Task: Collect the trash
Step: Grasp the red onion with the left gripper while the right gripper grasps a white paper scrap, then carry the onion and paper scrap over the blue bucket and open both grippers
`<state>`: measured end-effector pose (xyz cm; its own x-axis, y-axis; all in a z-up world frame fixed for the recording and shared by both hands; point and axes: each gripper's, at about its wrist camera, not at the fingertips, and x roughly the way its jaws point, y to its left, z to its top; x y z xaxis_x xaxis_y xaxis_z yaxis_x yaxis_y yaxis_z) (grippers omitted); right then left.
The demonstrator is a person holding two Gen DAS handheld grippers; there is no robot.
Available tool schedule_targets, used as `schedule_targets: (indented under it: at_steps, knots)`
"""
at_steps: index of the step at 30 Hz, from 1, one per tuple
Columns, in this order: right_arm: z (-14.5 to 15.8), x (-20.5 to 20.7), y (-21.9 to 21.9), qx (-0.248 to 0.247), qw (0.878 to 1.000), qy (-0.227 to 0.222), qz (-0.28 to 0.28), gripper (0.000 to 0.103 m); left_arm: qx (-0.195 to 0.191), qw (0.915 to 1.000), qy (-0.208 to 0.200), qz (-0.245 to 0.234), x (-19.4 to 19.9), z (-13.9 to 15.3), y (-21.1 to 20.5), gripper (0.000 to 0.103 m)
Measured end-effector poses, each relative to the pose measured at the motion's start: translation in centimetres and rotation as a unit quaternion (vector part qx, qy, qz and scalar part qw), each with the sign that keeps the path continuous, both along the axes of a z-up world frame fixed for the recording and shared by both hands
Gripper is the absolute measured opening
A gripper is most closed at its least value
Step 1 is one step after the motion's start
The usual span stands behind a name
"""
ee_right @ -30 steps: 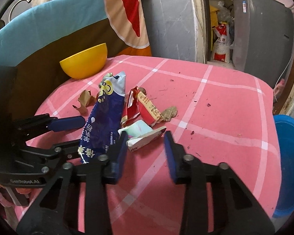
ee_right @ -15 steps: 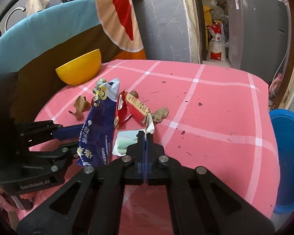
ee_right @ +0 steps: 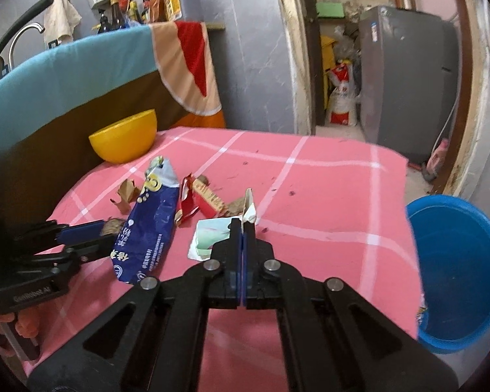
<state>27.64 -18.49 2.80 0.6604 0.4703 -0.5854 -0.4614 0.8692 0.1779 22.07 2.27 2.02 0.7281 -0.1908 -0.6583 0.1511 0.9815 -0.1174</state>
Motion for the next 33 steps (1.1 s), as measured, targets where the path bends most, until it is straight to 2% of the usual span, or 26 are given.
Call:
schedule_targets:
  at_steps: [6, 9, 14, 18, 25, 30, 33]
  knots:
    - [2.4, -2.0, -2.3, 0.02, 0.998, -0.051, -0.029, 0.02, 0.004, 0.9976, -0.068, 0.015, -1.8, 2.0, -1.5, 0.027]
    - [3.8, -3.0, -3.5, 0.032, 0.995, -0.085, -0.048, 0.02, -0.011, 0.9936, -0.112, 0.01, -2.1, 3.4, -3.0, 0.027]
    - [6.2, -4.9, -6.2, 0.045, 0.982, -0.158, -0.096, 0.02, -0.035, 0.9841, -0.174, -0.008, -2.1, 5.7, -5.4, 0.027]
    - [7.8, -6.2, -8.7, 0.052, 0.965, -0.213, -0.14, 0.021, -0.048, 0.9748, -0.216, -0.029, -1.9, 7.4, -8.2, 0.027]
    - [9.8, -7.8, -13.3, 0.035, 0.936, -0.28, -0.213, 0.021, -0.073, 0.964, -0.247, -0.068, 0.0, 9.5, -13.1, 0.027]
    - [10.3, -8.1, -16.6, 0.029, 0.921, -0.293, -0.255, 0.021, -0.09, 0.9574, -0.258, -0.093, 1.3, 9.8, -17.1, 0.027]
    - [10.1, -8.0, -18.3, 0.021, 0.917, -0.289, -0.274, 0.021, -0.089, 0.9565, -0.255, -0.109, 2.2, 9.8, -19.2, 0.027]
